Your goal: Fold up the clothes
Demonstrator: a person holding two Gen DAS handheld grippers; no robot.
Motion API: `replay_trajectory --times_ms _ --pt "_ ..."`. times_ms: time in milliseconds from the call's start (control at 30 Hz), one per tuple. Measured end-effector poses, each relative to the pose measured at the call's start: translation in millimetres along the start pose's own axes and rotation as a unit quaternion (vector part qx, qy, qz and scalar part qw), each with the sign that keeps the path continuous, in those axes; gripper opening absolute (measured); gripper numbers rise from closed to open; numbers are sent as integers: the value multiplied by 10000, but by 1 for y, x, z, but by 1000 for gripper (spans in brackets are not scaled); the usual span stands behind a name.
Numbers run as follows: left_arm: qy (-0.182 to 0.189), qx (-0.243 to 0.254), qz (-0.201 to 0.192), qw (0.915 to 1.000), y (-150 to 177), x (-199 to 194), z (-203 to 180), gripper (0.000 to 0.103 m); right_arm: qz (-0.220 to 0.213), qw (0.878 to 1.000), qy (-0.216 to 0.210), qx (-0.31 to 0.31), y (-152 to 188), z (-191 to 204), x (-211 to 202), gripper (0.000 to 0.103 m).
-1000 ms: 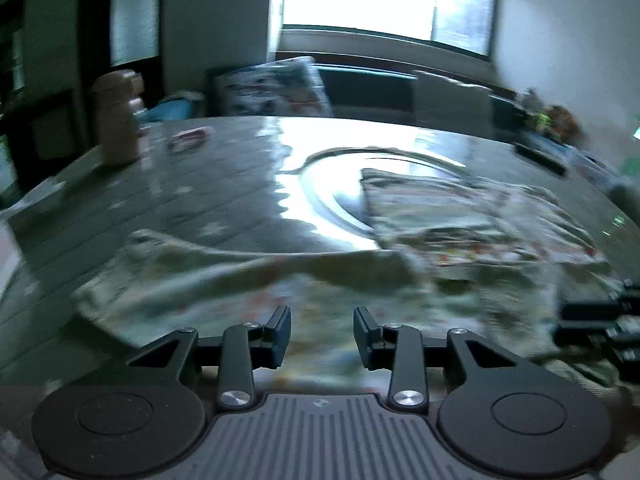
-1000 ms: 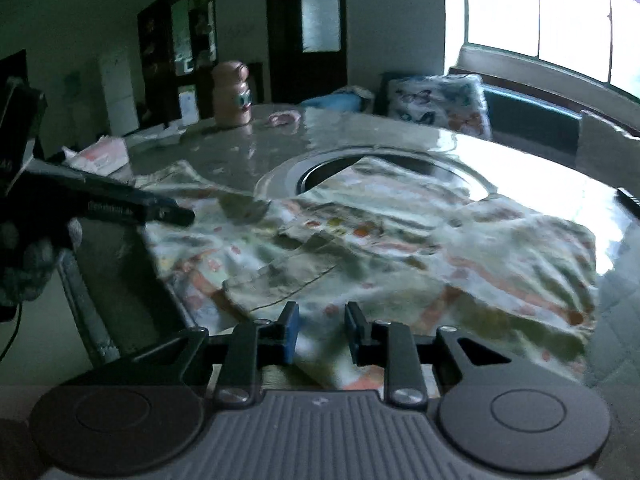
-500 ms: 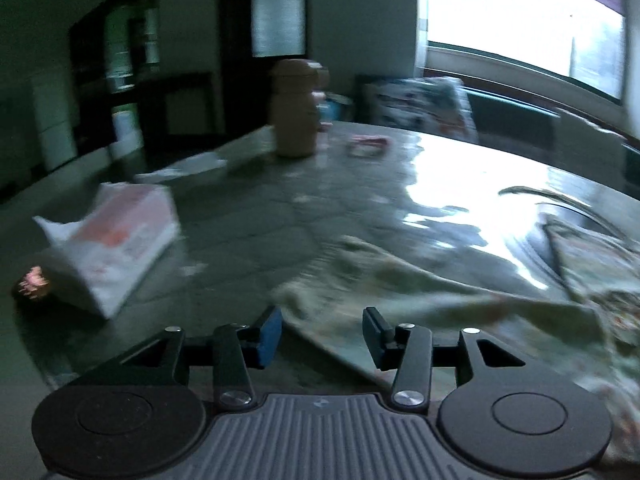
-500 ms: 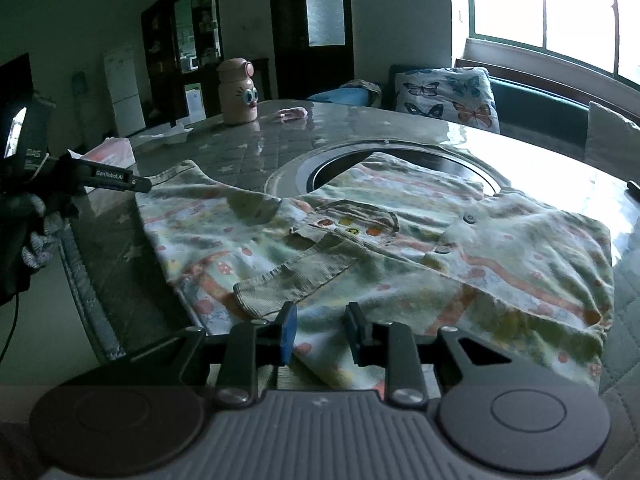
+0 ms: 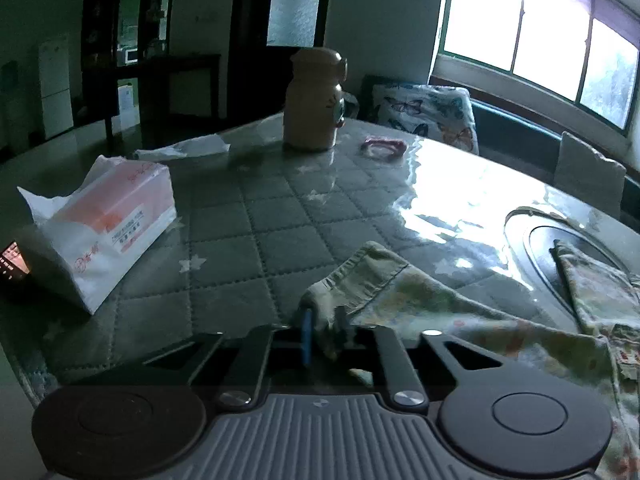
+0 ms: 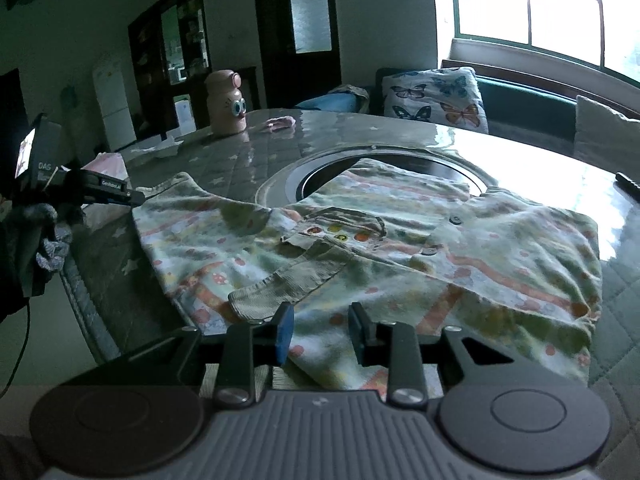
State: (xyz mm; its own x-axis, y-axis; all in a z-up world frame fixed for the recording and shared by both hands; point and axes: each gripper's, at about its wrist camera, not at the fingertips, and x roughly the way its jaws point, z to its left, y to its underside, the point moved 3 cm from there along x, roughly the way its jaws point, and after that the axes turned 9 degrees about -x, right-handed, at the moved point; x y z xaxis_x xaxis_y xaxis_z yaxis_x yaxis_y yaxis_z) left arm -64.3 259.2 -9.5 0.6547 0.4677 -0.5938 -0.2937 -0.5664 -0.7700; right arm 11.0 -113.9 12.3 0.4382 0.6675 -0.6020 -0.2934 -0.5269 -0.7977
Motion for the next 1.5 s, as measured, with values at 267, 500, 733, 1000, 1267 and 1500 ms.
replay_trajectory --times_ms 267,500,733,1000,1267,1500 --pt "1334 39 -113 9910 -8 -49 -55 4 -123 9992 154 349 3 -13 -13 30" --pt "2713 558 161 9607 13 -90 -143 4 -310 9955 436 786 10 -38 -31 29" --pt "3557 1228 594 9246 55 -107 -217 4 -442 9887 742 1225 23 -65 -50 29" --pt "3628 2074 1288 8993 108 -97 -253 7 -489 9835 859 1518 28 -81 -57 29" --pt "3485 2227 1014 9048 98 -100 -223 48 -346 9871 397 1511 18 -68 -29 29" --pt "2892 1884 685 9361 69 -82 -180 67 -82 9891 140 1461 15 -54 1 28"
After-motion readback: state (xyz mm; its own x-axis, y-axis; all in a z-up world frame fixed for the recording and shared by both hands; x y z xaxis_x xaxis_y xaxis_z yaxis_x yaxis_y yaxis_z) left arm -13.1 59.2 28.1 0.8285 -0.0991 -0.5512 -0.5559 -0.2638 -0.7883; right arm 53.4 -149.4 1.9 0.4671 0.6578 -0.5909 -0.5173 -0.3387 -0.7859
